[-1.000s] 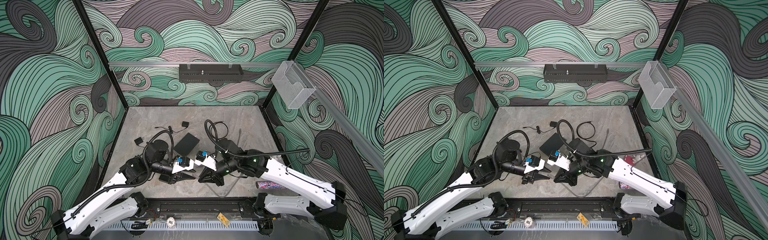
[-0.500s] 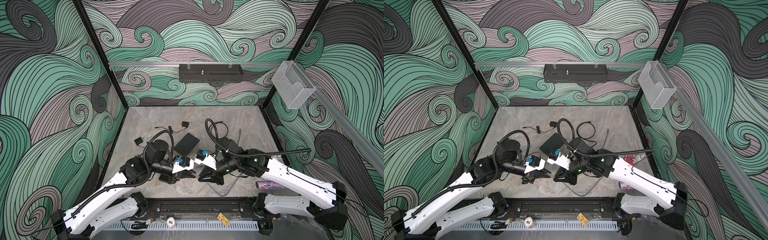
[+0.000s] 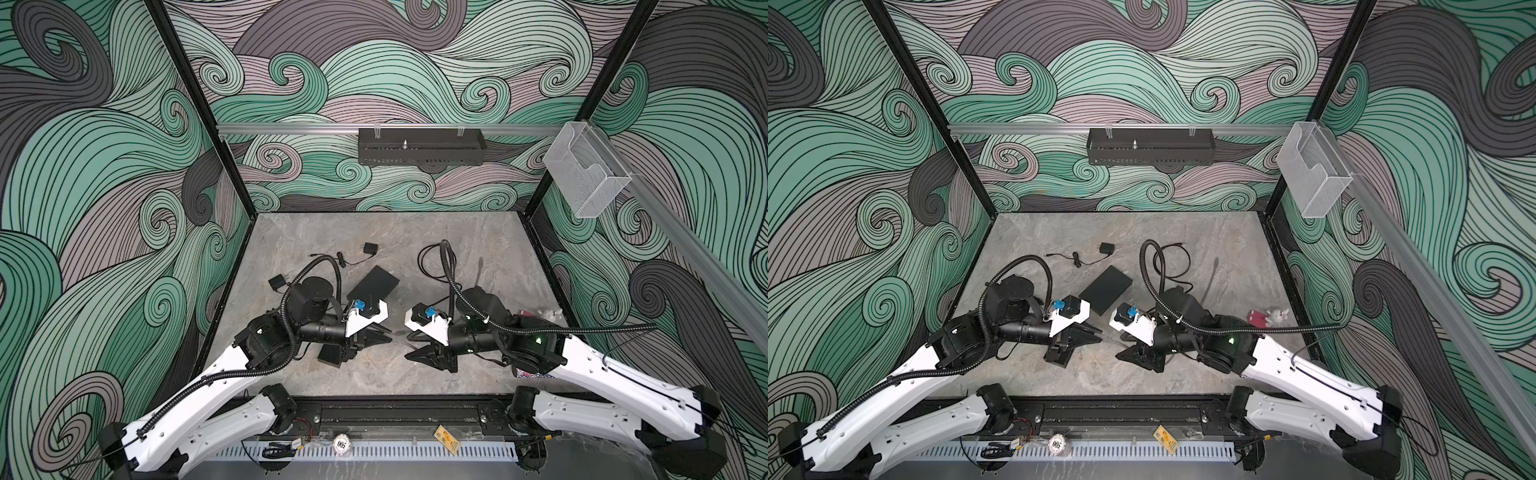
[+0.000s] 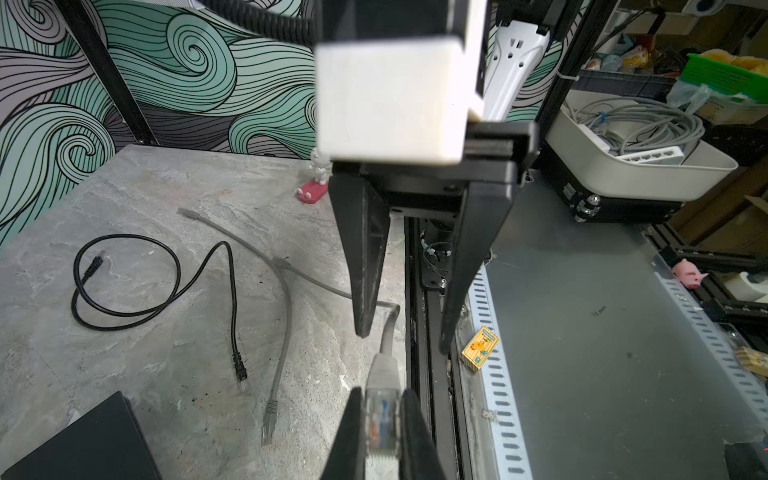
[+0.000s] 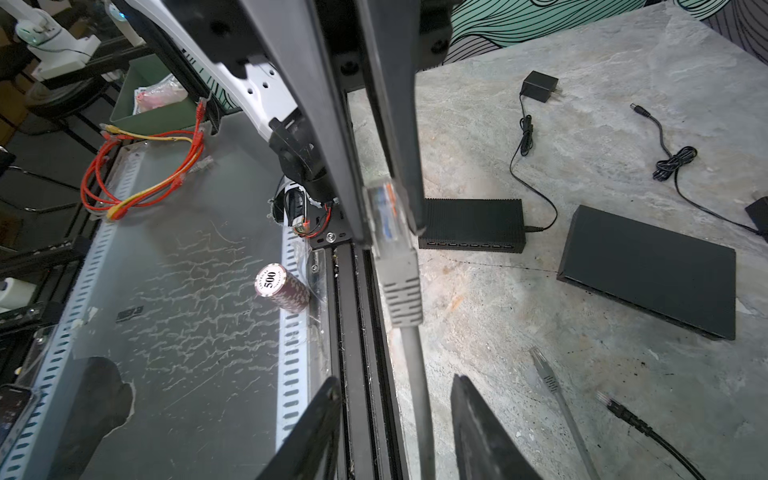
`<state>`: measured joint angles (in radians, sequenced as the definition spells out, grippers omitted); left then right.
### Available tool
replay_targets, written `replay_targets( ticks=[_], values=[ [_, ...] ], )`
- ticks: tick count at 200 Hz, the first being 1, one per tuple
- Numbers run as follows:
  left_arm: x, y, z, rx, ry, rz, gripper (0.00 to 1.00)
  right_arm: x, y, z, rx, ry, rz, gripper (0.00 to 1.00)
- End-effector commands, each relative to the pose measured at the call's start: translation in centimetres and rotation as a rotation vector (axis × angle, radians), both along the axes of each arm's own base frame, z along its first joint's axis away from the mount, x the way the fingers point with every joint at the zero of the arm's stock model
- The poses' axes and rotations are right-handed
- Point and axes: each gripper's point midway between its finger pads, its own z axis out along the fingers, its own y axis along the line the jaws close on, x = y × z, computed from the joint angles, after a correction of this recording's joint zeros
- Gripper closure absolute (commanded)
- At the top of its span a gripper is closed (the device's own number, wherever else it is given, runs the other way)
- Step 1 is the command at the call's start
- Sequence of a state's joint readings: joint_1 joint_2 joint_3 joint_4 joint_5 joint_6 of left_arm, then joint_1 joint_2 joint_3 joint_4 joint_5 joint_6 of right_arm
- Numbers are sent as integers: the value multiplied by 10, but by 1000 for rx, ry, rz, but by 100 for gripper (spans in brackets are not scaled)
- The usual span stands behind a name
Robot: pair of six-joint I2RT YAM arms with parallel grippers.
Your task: Insert the plug into the switch port
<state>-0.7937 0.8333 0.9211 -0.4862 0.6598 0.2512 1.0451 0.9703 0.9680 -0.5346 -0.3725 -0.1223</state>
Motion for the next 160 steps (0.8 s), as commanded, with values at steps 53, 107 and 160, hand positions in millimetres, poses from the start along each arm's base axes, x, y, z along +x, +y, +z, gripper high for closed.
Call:
replay_targets(
  ticks=[53, 107, 160],
  values=[
    [-9, -4, 19, -47, 34, -41, 99, 18, 18, 26, 98, -113, -28, 58],
    [-4, -3, 14, -32, 33, -14, 100, 11, 23, 19, 86, -67, 17, 65],
    [-4, -1, 12, -23, 29, -6, 100, 3, 22, 23, 107, -66, 38, 65]
  ],
)
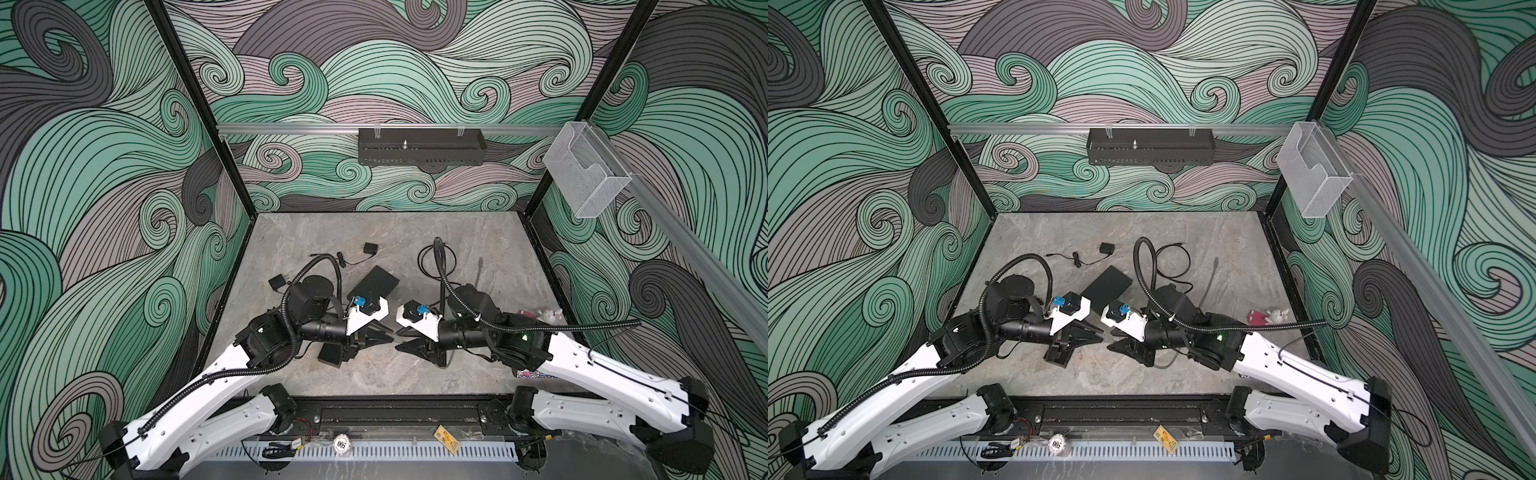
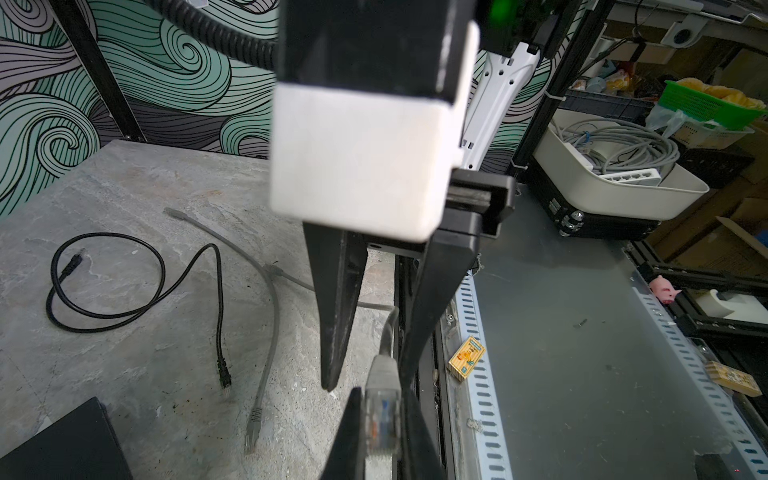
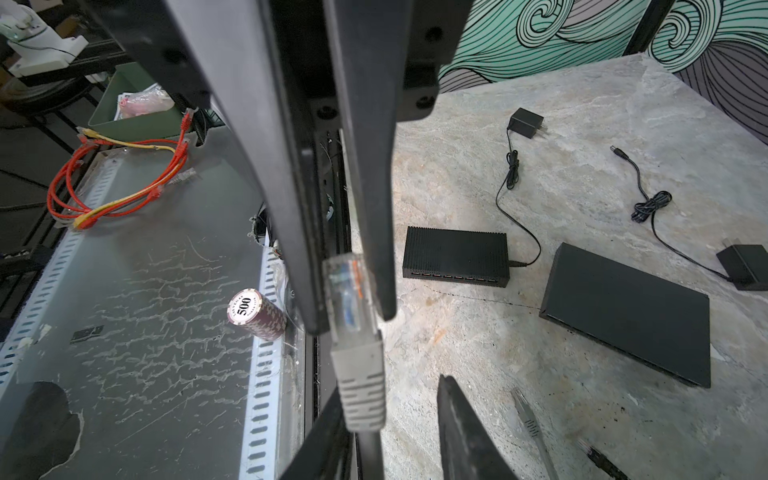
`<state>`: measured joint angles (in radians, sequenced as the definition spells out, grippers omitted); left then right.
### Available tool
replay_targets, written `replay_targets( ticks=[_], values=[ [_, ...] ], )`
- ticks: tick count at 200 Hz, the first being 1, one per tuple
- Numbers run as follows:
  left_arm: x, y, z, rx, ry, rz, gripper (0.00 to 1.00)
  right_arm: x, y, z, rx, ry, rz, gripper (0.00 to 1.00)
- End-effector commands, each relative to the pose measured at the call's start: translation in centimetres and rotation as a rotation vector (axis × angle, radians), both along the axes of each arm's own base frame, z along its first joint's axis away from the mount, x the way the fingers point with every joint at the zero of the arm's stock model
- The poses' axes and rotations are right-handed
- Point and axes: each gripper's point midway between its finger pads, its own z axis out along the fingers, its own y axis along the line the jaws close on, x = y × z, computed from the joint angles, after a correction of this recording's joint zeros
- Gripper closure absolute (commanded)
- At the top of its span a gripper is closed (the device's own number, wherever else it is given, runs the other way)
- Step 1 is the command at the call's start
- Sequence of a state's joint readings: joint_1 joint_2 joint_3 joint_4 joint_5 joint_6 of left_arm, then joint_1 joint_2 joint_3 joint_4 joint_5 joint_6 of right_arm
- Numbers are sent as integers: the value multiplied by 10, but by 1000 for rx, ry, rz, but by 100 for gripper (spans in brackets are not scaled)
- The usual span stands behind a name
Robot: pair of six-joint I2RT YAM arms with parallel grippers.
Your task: Insert the plug into the switch port
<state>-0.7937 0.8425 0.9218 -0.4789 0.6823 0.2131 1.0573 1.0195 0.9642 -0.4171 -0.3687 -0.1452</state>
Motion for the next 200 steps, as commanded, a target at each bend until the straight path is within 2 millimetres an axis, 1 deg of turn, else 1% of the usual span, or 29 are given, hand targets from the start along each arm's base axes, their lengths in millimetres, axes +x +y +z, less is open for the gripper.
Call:
replay_targets(
  ticks=[1, 40, 61, 79, 108, 110, 114, 117, 120, 124, 134, 138, 142, 148, 155, 164, 170, 175, 184, 189, 195, 200],
  values=[
    [-1, 1, 11, -15, -15, 2, 100, -5, 2, 17, 55, -14, 18, 65],
    [-2, 1, 11, -15, -13, 1, 100, -5, 1, 22, 69, -18, 16, 67],
    [-2, 2, 12, -18, -14, 2, 100, -5, 1, 22, 71, -18, 14, 74],
    [-2, 2, 12, -18, -14, 6, 100, -5, 1, 22, 71, -17, 15, 76],
    [-2, 3, 13, -21, -12, 11, 100, -5, 1, 22, 76, -15, 17, 88],
    [-1, 3, 13, -19, -10, 14, 98, -6, 1, 22, 76, -15, 17, 89],
    [0, 3, 13, -20, -7, 25, 91, -5, 1, 22, 77, -16, 15, 90],
    [2, 3, 13, -17, -2, 40, 83, -6, 1, 22, 77, -15, 16, 91],
    [5, 4, 12, -14, 3, 58, 77, -5, 1, 22, 76, -16, 14, 91],
    [8, 5, 13, -13, 11, 84, 73, -5, 1, 21, 75, -17, 14, 91],
    [14, 9, 14, -13, 21, 126, 69, -4, 0, 20, 70, -19, 7, 93],
    [18, 10, 13, -12, 28, 152, 64, -3, 0, 19, 67, -21, 0, 93],
    [23, 13, 14, -13, 37, 187, 56, -1, 0, 18, 64, -24, -9, 94],
    [33, 17, 13, -11, 57, 256, 41, 4, -1, 15, 52, -30, -34, 94],
    [46, 24, 11, -7, 85, 353, 27, 10, -3, 10, 31, -38, -67, 95],
    [67, 38, 7, -7, 131, 510, 14, 19, -4, 1, -5, -52, -114, 96],
    [82, 50, 3, -10, 176, 638, 8, 26, -5, -4, -28, -61, -148, 96],
    [95, 64, -3, -3, 223, 760, 4, 31, -6, -10, -48, -68, -173, 97],
    [112, 87, -14, 8, 302, 928, 3, 40, -6, -22, -81, -76, -210, 98],
    [117, 96, -22, 14, 350, 983, 4, 44, -5, -27, -92, -78, -227, 98],
    [124, 107, -31, 14, 417, 1049, 3, 47, -4, -39, -117, -67, -242, 98],
    [129, 116, -40, 8, 474, 1105, 3, 51, 2, -40, -102, -68, -253, 99]
  ],
)
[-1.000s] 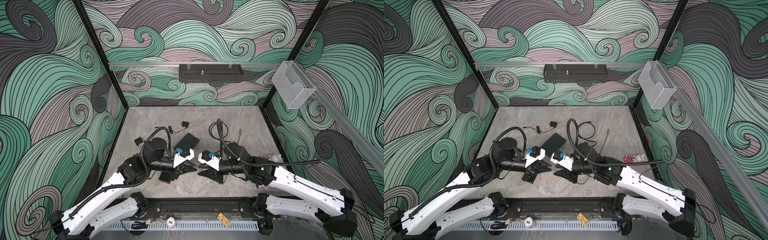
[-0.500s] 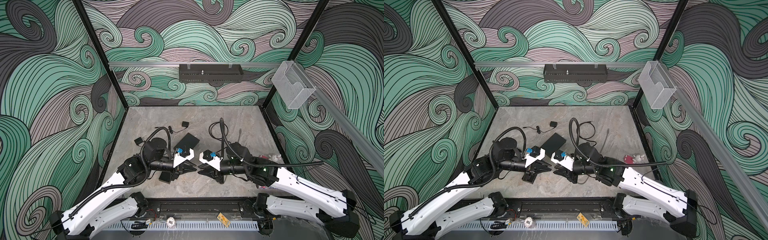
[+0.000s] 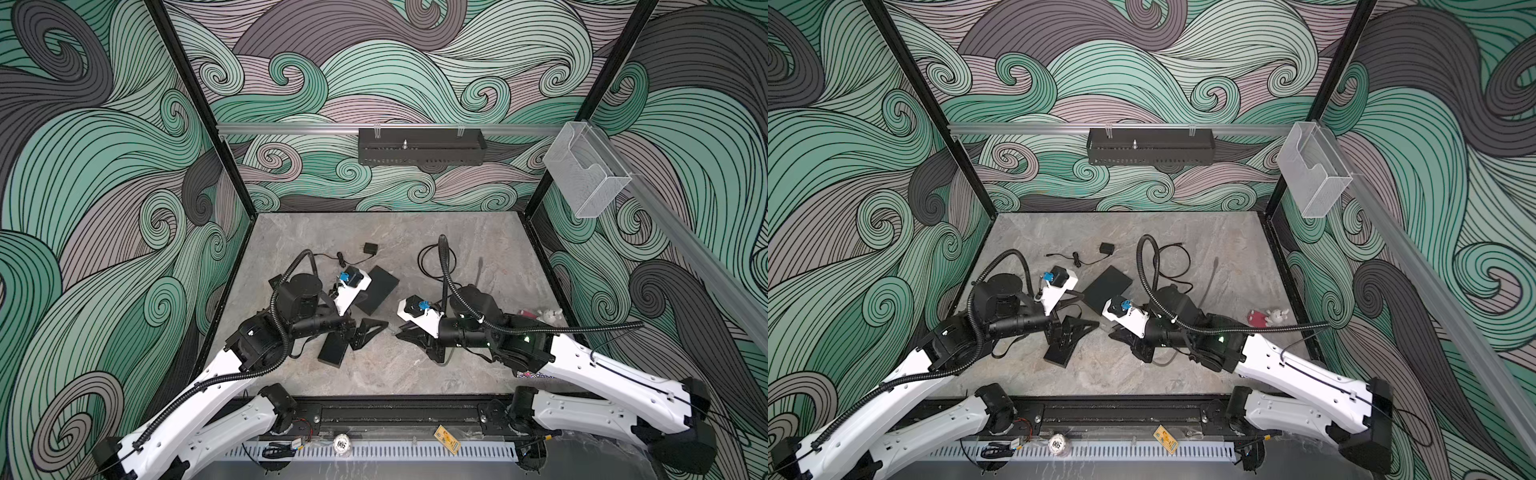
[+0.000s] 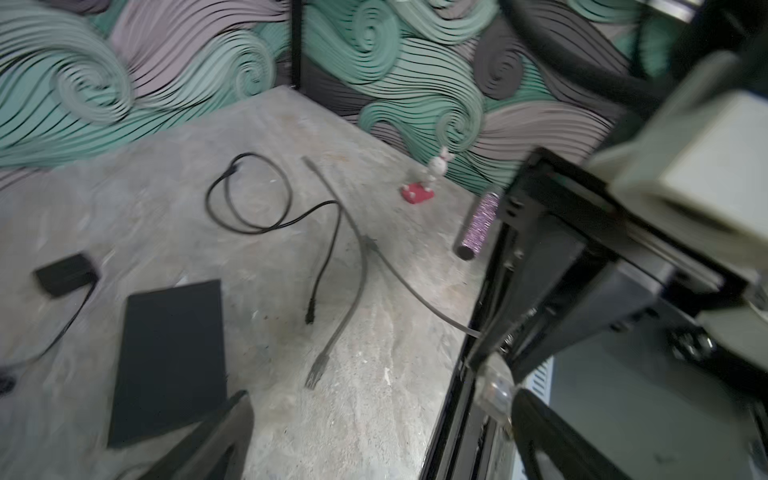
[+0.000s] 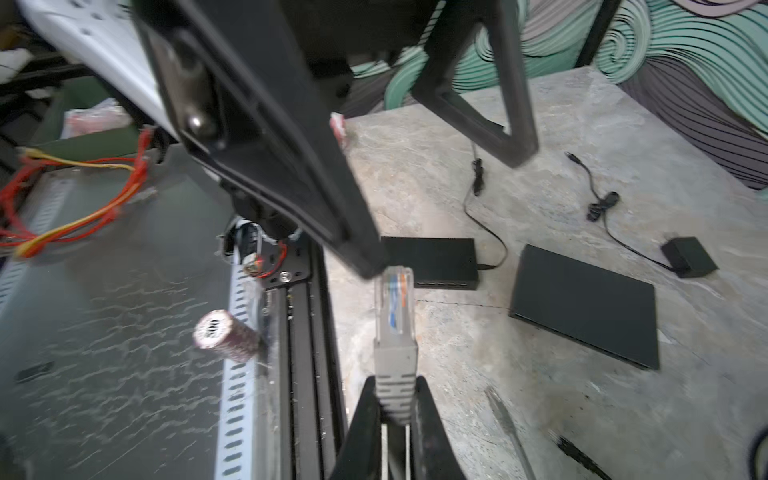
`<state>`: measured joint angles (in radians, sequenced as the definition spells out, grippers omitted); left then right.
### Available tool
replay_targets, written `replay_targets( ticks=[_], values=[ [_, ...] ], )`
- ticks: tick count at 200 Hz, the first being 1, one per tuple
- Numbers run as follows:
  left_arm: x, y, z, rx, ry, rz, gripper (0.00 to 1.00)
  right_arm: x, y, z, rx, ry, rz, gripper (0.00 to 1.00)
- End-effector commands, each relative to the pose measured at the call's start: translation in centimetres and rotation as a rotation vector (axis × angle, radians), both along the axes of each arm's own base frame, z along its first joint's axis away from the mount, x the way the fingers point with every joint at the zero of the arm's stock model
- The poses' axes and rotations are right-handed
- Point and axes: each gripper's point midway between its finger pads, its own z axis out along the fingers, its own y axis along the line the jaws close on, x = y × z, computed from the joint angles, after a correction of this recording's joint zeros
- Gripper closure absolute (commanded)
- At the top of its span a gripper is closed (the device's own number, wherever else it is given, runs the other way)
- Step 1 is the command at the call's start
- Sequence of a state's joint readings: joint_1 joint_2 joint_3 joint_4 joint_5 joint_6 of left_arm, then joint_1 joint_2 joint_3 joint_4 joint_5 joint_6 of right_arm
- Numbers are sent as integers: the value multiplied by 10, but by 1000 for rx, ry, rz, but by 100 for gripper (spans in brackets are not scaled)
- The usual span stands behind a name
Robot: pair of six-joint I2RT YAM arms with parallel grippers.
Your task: Insert the plug into the switch port
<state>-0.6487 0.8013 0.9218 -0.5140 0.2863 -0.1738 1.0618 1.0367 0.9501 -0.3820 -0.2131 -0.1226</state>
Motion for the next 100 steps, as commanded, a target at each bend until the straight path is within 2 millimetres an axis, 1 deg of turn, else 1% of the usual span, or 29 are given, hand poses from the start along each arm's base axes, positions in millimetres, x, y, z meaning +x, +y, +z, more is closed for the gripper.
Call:
replay_targets(
  ticks=[1, 9, 11, 13, 15, 16, 29, 46, 60, 79, 100],
  values=[
    [43, 61, -31, -43, 250, 473, 3, 25, 4, -34, -68, -9, -117, 99],
    [50, 73, -45, -79, 328, 556, 3, 29, 9, -47, -82, 12, -129, 100],
    [50, 74, -52, -83, 351, 570, 3, 29, 11, -49, -85, 17, -130, 100],
    [53, 77, -54, -97, 363, 592, 3, 30, 13, -52, -87, 23, -130, 100],
    [53, 78, -61, -100, 385, 602, 3, 31, 14, -55, -91, 29, -131, 100],
    [55, 80, -60, -109, 385, 614, 3, 31, 15, -57, -93, 32, -130, 100],
    [62, 94, -91, -145, 471, 728, 4, 32, 27, -74, -109, 75, -120, 100],
    [65, 110, -127, -151, 525, 855, 7, 32, 40, -88, -103, 113, -102, 100],
    [65, 118, -148, -151, 527, 913, 7, 32, 47, -97, -95, 133, -90, 100],
    [63, 131, -174, -122, 515, 979, 7, 34, 51, -112, -127, 151, -95, 100],
    [58, 137, -192, -98, 532, 1009, 8, 33, 55, -134, -183, 181, -80, 100]
  ],
)
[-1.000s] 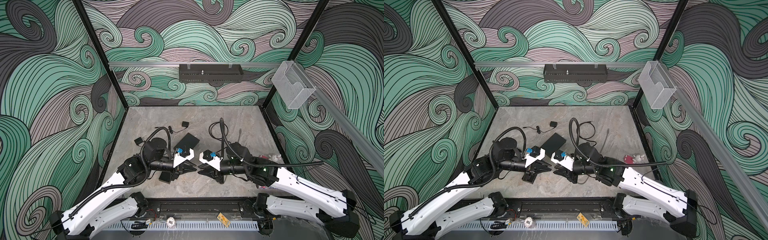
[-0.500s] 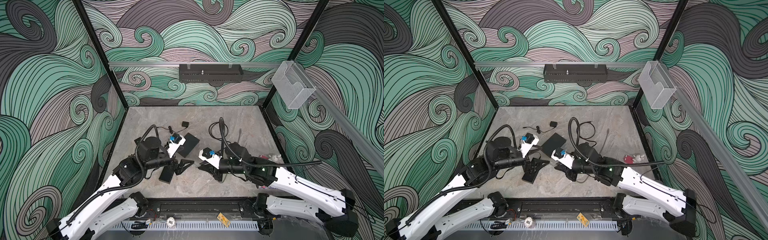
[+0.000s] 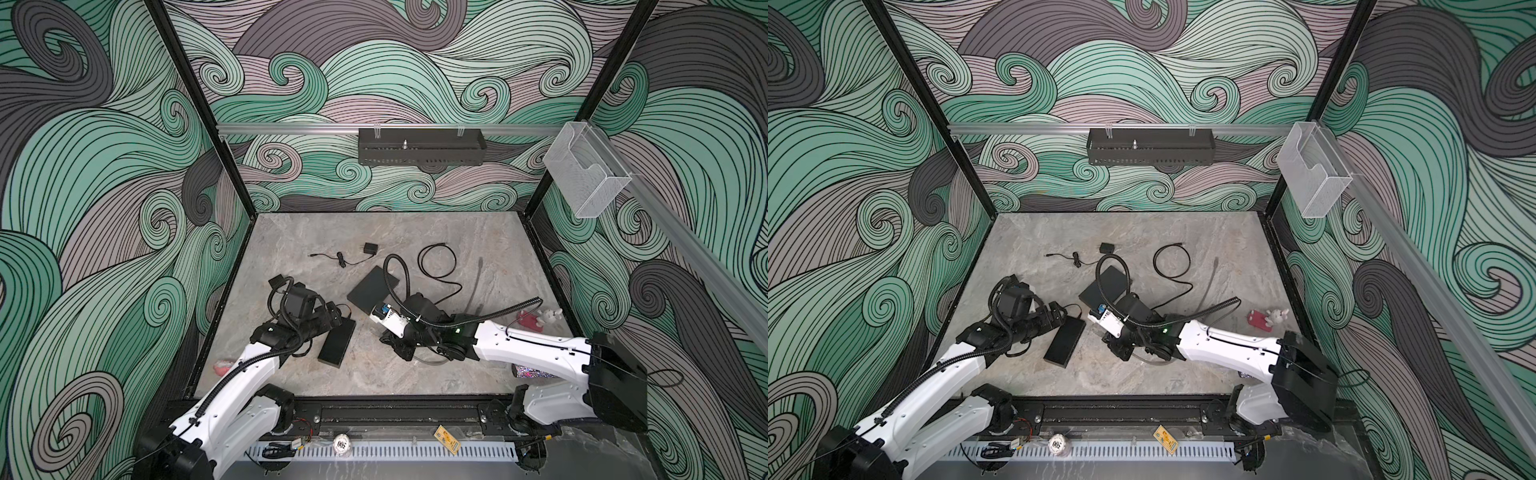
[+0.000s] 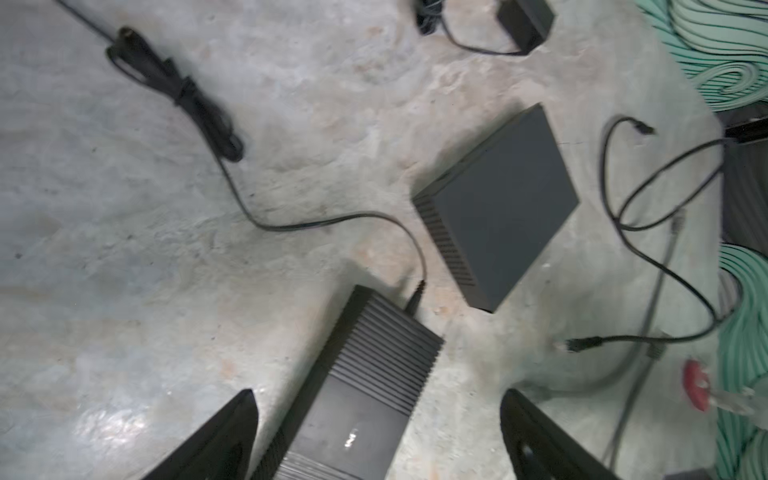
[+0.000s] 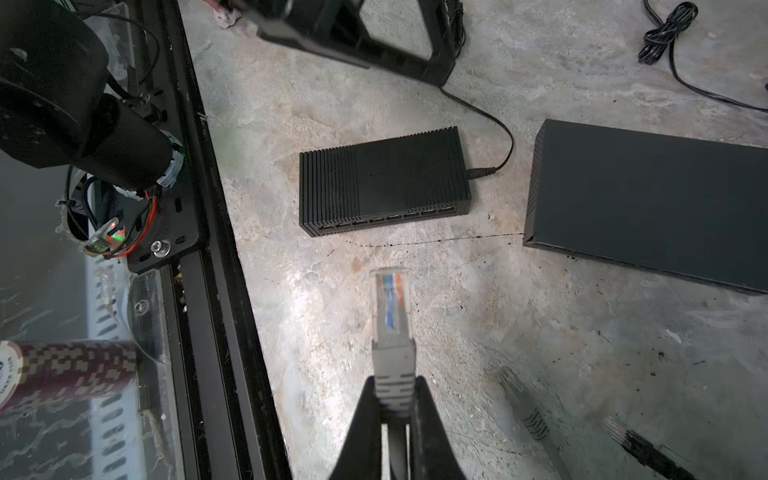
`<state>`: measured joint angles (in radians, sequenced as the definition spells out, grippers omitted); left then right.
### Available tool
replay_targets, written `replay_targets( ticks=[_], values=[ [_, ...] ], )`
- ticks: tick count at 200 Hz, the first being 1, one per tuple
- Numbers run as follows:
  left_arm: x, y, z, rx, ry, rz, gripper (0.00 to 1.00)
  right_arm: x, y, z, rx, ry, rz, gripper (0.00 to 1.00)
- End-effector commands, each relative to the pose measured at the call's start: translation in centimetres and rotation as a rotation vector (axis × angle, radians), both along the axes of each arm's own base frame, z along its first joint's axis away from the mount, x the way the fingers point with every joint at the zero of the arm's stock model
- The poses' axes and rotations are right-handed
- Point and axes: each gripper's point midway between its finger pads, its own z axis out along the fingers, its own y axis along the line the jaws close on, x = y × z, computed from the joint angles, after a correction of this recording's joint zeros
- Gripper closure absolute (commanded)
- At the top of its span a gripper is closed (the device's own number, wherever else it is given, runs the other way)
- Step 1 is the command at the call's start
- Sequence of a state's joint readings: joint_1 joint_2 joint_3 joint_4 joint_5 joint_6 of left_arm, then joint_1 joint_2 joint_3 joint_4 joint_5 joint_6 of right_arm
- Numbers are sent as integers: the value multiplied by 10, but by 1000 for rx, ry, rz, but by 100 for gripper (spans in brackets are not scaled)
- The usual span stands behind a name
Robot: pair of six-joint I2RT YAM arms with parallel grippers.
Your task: Insert the plug into the switch port
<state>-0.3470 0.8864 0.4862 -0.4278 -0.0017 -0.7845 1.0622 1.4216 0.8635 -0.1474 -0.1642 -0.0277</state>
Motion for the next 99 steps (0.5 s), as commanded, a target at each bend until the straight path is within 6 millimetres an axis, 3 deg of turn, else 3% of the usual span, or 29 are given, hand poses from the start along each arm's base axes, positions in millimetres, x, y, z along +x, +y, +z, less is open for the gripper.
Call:
replay_targets(
  ticks=[1, 27, 75, 99],
  values=[
    [16, 12, 7, -9, -75, 122, 9, 1, 15, -6, 17, 22, 14, 100],
    [10, 10, -9, -20, -48, 111, 19, -5, 24, -26, 2, 82, 46, 100],
    [7, -6, -14, -65, -56, 11, 37, -6, 33, -57, -84, 93, 55, 100],
    [0, -2, -26, -33, -11, -2, 38, -16, 43, -71, -149, 73, 85, 100]
  ],
)
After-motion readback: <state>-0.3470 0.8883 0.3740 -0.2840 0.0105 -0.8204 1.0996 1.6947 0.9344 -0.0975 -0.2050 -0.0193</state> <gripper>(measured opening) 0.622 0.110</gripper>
